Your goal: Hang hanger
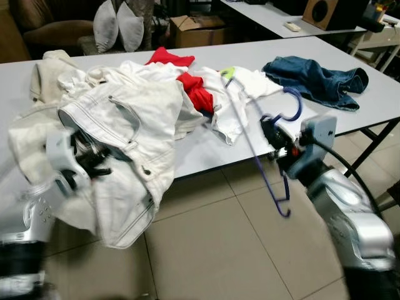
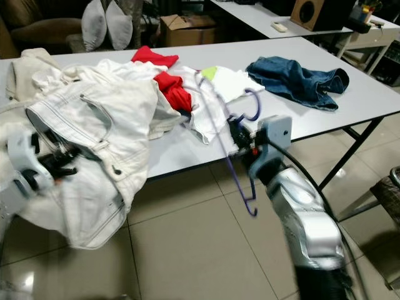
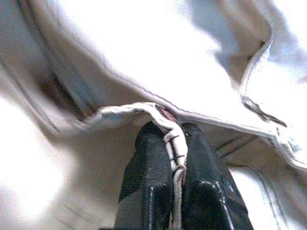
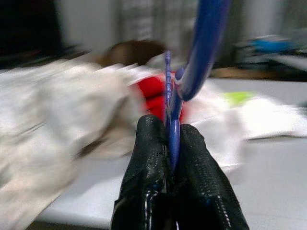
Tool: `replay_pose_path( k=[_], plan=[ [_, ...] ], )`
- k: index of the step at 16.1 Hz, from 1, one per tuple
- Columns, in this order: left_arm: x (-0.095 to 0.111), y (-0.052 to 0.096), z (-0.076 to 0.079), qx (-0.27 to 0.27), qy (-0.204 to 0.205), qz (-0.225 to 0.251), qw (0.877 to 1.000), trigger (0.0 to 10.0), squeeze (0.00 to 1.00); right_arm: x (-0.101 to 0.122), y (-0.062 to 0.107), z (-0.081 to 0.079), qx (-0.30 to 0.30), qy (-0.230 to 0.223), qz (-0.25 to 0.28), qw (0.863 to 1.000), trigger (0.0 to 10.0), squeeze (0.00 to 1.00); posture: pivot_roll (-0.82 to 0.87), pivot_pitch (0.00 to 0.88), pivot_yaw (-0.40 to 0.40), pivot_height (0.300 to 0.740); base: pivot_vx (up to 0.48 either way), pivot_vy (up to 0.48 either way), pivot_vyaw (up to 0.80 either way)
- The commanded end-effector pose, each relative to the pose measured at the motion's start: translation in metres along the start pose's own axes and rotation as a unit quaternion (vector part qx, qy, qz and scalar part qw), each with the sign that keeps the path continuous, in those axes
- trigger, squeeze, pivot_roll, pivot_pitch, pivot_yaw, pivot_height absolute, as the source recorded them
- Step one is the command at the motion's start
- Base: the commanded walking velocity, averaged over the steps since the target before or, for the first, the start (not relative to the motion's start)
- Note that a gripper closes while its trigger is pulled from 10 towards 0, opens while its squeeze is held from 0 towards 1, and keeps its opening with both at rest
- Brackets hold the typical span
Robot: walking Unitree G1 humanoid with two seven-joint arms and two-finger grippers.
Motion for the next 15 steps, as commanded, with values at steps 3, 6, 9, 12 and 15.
replay_pose_path(
  k=[3, 6, 9, 12, 15],
  plan=[
    [0.091, 0.003, 0.018, 0.021, -0.334, 0.069, 0.94, 0.0, 0.0, 0.015, 0.008, -0.045, 0.152, -0.037, 0.027, 0.987, 10.0, 0.0, -0.12, 0.0, -0.06, 0.74, 0.0, 0.0, 0.0],
    [0.134, 0.008, 0.036, 0.02, -0.421, 0.105, 0.901, 0.0, 0.0, 0.015, 0.012, -0.065, 0.205, -0.064, 0.03, 0.976, 10.0, 0.0, -0.1, 0.0, -0.055, 0.74, 0.0, 0.0, 0.0],
    [0.154, 0.012, 0.049, 0.013, -0.459, 0.125, 0.879, 0.0, 0.0, 0.012, 0.016, -0.08, 0.238, -0.089, 0.025, 0.967, 10.0, 0.0, -0.09, 0.0, -0.047, 0.74, 0.0, 0.0, 0.0],
    [0.143, 0.007, 0.064, -0.048, -0.476, 0.088, 0.874, 0.0, 0.0, 0.017, 0.018, -0.093, 0.281, -0.123, 0.041, 0.951, 10.0, 0.0, -0.07, 0.0, -0.046, 0.74, 0.0, 0.0, 0.0],
    [0.123, 0.002, 0.067, -0.066, -0.475, 0.062, 0.875, 0.0, 0.0, 0.019, 0.02, -0.098, 0.308, -0.136, 0.043, 0.941, 10.0, 0.0, -0.06, 0.0, -0.054, 0.74, 0.0, 0.0, 0.0]
  ],
)
Point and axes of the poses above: a point about 5 cm out from each wrist's last joint towards the gripper, its own y axis pointing back from the gripper into the wrist, its own x axis along the axis of the wrist's last joint, z = x × y, the point moved 6 cm from there along -y, pointing out of the wrist towards the gripper, and after that the axes turned 14 degrees about y, right-handed, at the moved point
